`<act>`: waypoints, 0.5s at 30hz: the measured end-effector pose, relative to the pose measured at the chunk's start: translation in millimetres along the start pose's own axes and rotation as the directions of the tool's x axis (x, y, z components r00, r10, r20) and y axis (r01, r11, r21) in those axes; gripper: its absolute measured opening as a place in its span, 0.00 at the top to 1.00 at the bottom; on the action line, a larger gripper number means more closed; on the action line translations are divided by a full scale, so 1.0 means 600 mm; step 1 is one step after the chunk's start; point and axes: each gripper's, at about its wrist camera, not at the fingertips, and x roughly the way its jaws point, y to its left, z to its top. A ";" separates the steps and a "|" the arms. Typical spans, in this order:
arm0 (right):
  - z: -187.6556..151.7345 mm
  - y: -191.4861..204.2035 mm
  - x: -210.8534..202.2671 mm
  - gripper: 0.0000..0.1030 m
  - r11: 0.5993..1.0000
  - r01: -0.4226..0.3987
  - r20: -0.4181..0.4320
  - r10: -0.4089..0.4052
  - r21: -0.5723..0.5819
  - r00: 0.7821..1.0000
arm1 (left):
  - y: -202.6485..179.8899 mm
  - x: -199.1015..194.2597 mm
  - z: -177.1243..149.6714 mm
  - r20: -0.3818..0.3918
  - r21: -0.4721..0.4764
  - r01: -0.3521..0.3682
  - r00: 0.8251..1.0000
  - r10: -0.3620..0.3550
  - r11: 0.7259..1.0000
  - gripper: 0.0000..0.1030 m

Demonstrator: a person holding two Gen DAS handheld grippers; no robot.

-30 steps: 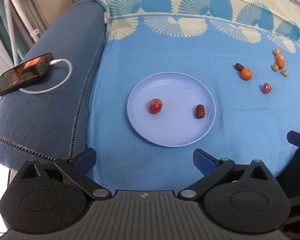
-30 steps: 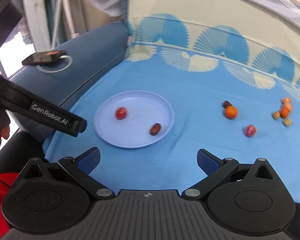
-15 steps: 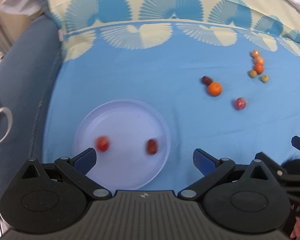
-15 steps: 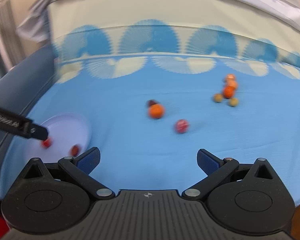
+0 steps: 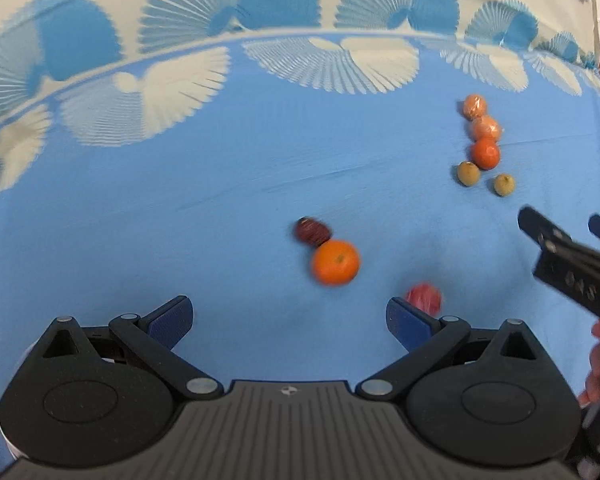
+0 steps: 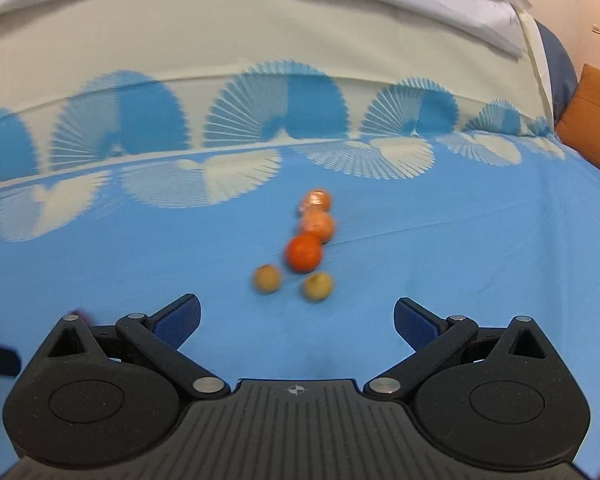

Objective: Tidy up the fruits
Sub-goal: 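Grasp a mandarin with the left gripper while the right gripper grasps a yellow fruit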

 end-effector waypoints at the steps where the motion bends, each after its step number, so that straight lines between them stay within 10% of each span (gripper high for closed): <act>1: 0.004 -0.008 0.029 0.01 1.000 0.005 -0.011 -0.005 -0.001 1.000 | -0.007 0.019 0.011 -0.012 0.002 0.002 1.000 -0.002 1.000 0.00; 15: -0.029 -0.027 0.176 0.01 0.996 -0.036 -0.031 0.033 -0.086 0.999 | -0.023 0.168 0.058 -0.090 0.003 -0.038 0.995 0.038 0.999 0.00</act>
